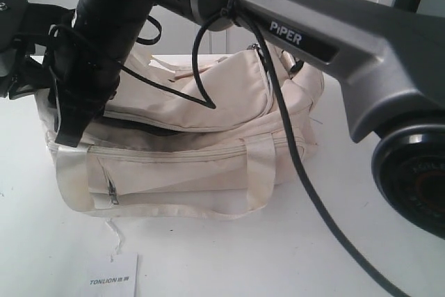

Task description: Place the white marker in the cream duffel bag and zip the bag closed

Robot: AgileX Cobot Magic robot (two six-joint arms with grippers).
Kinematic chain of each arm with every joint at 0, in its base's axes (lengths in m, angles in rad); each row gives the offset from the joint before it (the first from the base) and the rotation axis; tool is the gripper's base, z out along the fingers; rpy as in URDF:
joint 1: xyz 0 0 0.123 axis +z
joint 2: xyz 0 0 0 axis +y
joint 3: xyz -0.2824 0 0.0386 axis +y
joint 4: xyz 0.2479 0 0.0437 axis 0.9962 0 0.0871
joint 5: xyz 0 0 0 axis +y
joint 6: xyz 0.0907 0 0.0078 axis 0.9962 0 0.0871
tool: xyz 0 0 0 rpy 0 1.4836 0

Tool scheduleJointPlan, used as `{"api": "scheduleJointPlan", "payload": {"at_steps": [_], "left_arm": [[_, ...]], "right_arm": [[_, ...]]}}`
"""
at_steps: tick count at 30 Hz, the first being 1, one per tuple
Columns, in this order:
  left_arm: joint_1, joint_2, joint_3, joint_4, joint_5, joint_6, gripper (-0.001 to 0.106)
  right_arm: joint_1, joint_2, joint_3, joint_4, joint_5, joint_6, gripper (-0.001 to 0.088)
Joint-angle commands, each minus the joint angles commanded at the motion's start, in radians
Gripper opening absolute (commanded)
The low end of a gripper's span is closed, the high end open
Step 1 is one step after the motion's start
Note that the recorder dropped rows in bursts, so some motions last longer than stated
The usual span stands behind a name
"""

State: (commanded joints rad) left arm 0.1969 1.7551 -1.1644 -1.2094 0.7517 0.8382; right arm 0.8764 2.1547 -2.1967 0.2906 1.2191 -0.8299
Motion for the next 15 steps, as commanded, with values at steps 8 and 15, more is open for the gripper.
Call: {"api": "scheduleJointPlan", "payload": {"at_steps": [8,15], "left_arm": [[0.0,0.0,0.0,0.0,0.0,0.0,0.0],[0.0,0.0,0.0,0.0,0.0,0.0,0.0]], "right_arm": [[0.0,0.0,0.0,-0.025,-0.004,0.027,0.0],[0.0,0.0,0.0,-0.033,0.002,0.057,0.0]]}}
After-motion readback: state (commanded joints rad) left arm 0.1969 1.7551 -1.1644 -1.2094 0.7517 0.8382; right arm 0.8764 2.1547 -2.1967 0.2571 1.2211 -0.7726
